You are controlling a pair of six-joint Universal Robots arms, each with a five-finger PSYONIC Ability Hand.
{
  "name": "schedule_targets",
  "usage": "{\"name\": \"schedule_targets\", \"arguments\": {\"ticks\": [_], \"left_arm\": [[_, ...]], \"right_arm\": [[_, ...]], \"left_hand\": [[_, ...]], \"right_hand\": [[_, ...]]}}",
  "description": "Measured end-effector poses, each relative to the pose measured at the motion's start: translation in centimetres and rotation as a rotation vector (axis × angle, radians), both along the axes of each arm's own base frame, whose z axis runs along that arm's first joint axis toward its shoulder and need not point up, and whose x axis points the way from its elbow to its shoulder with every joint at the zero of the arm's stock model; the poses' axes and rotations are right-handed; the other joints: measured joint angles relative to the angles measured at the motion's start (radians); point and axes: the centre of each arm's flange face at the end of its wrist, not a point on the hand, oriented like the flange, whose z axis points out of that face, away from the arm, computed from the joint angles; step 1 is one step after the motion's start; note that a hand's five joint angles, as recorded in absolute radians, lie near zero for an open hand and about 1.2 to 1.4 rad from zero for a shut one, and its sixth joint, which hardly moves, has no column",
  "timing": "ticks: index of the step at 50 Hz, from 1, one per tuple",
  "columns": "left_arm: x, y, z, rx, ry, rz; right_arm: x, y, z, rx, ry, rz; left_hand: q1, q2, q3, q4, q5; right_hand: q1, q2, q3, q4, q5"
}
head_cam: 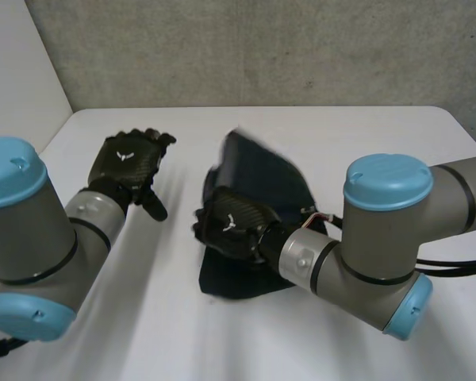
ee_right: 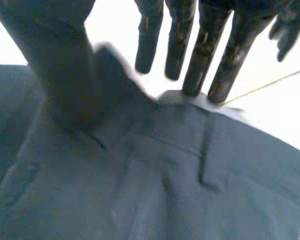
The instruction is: Fold the shorts.
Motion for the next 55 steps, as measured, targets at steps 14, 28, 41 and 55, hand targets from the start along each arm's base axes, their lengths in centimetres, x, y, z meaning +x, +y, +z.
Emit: {"name": "schedule_targets", "arguments": {"ticks": [14, 28, 41, 55], "left_arm": [[-3.5, -2.6, 3.6, -0.088, 0.057, -0.021], [-9.6, -0.4, -5.0, 0.214, -0.046, -0.138], [-7.4, 0.5, -9.2, 0.41, -0.222, -0.022], [-6.4, 1.6, -0.8, 0.275, -0.121, -0.021]], "right_arm": [[-4.4, -6.8, 8.2, 0.51, -0.502, -0.374], [-5.6, -10.7, 1.1, 0.689, -0.324, -0.675], [-6.3, -10.4, -3.7, 0.686, -0.135, -0.737], [-7.2, -9.5, 1.3, 0.547, -0.266, -0.707]], "left_hand": [[0.0, 0.0, 0.0, 0.0, 0.0], [0.0, 0.0, 0.0, -0.005, 0.0], [-0.018, -0.027, -0.01, -0.005, 0.0], [-0.029, -0.043, -0.025, -0.005, 0.0]], "right_hand": [[-0.36, -0.454, -0.476, -0.452, -0.445], [-0.36, -0.454, -0.476, -0.452, -0.445], [-0.407, -0.492, -0.476, -0.452, -0.445], [-0.416, -0.501, -0.476, -0.452, -0.45]]}}
